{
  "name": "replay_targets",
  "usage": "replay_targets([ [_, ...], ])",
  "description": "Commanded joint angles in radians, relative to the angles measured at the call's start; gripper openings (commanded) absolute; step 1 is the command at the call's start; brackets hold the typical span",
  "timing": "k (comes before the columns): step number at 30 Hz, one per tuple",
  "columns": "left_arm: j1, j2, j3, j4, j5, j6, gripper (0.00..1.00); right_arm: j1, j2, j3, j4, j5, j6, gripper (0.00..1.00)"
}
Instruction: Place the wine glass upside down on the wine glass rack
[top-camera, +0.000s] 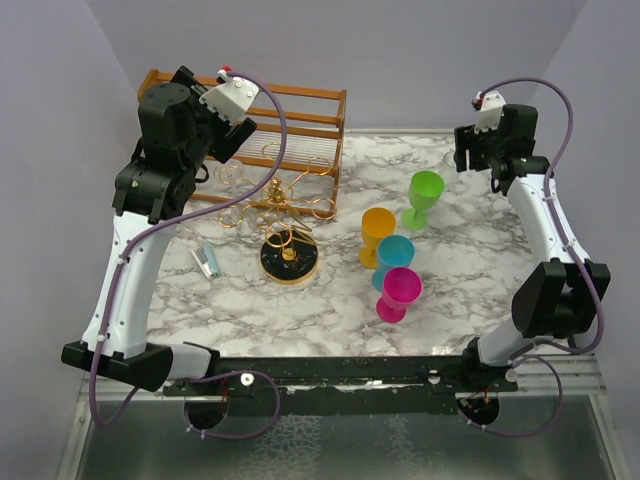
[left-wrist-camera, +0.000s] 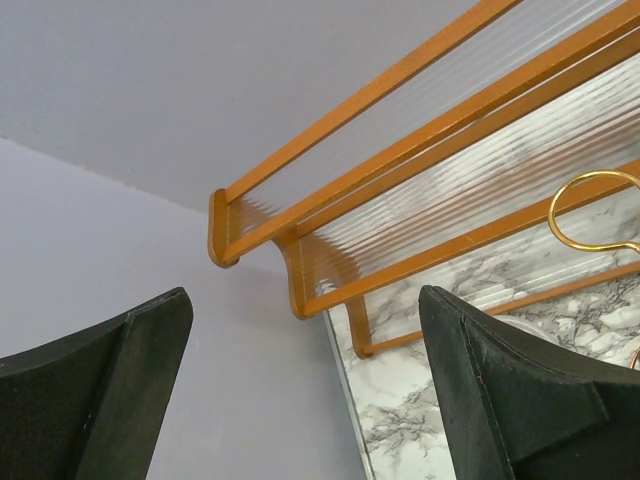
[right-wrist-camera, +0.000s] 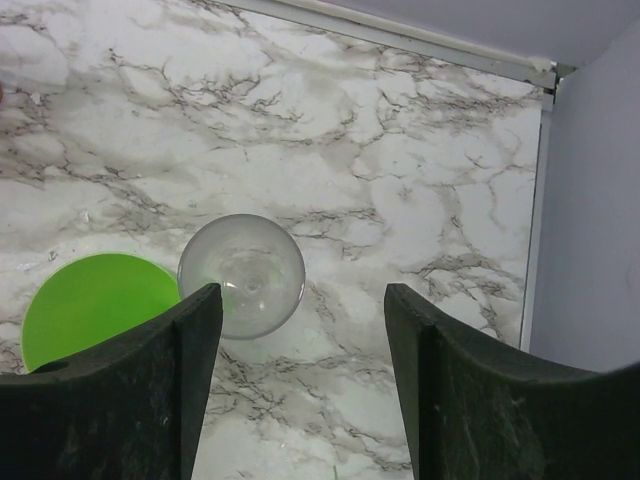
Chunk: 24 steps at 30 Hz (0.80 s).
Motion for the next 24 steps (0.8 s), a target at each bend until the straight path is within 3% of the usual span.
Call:
replay_targets([
  [1,0.005,-0.025,-0.010,0.040,-0.053,-0.059,0.99,0.000,0.030,0.039,-0.013,-0.017,0.000,0.63],
  [15,0.004,-0.013,0.034,0.023,-0.037,-0.082,0.99,0.000,0.079,0.053,-0.045,-0.019,-0.036,0.37],
  [24,0.005,-0.013,0.035,0.032,-0.044,-0.077,0.99,-0.001,0.061,0.033,-0.049,-0.010,-0.050,0.31],
])
